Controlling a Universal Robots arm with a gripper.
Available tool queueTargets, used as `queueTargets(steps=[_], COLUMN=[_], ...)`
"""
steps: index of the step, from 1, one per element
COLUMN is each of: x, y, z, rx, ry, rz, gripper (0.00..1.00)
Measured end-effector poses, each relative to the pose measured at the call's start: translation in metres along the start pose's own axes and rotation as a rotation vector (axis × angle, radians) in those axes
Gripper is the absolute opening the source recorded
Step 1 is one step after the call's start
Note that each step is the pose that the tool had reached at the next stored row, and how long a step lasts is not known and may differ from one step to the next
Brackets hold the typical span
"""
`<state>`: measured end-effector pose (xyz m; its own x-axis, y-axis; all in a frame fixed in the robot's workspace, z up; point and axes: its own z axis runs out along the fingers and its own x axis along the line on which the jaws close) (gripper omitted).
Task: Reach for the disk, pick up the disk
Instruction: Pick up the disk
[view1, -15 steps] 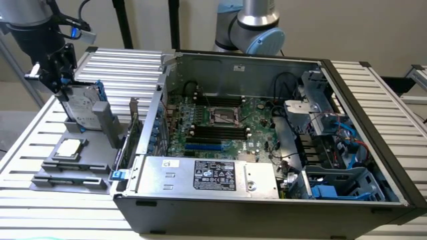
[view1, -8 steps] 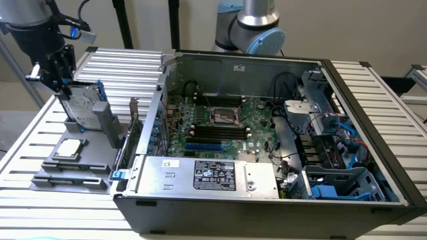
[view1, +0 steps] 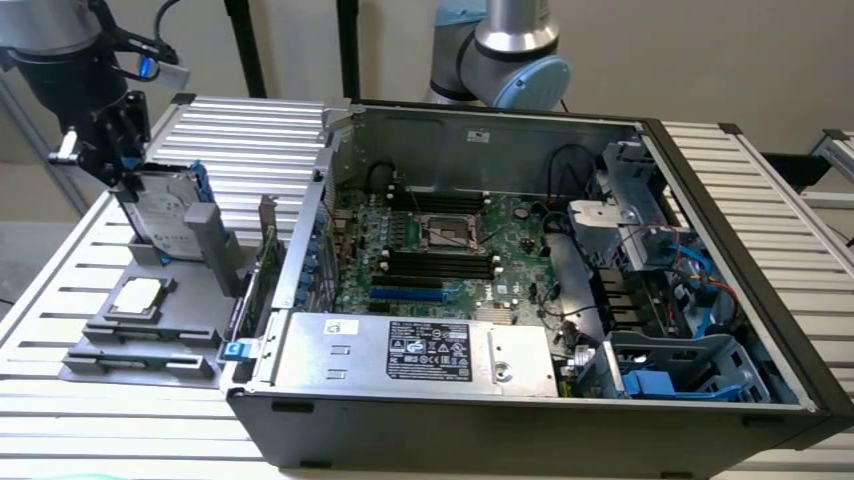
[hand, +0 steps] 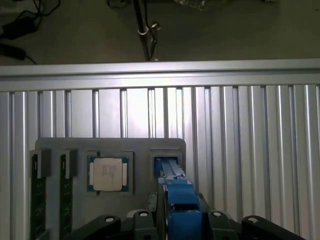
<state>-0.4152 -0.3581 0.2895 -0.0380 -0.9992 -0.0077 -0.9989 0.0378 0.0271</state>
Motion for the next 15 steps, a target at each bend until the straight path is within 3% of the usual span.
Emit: queueTargets(steps=[5,6,10,15], x=[0.0017,0.0020,0.0037,0.0068], y=[0.0000,-0.0001,-0.0001,0.0001], z=[0.0000,0.0000,0.0000,-0.0001], rx=[0.0004,0.0004,0.0007,0.0096], ry=[-0.0017,-0.0023,-0.0057,-0.0292], rz=[0.000,0.000,0.000,-0.001], gripper=[0.38,0.33,0.32,0.32])
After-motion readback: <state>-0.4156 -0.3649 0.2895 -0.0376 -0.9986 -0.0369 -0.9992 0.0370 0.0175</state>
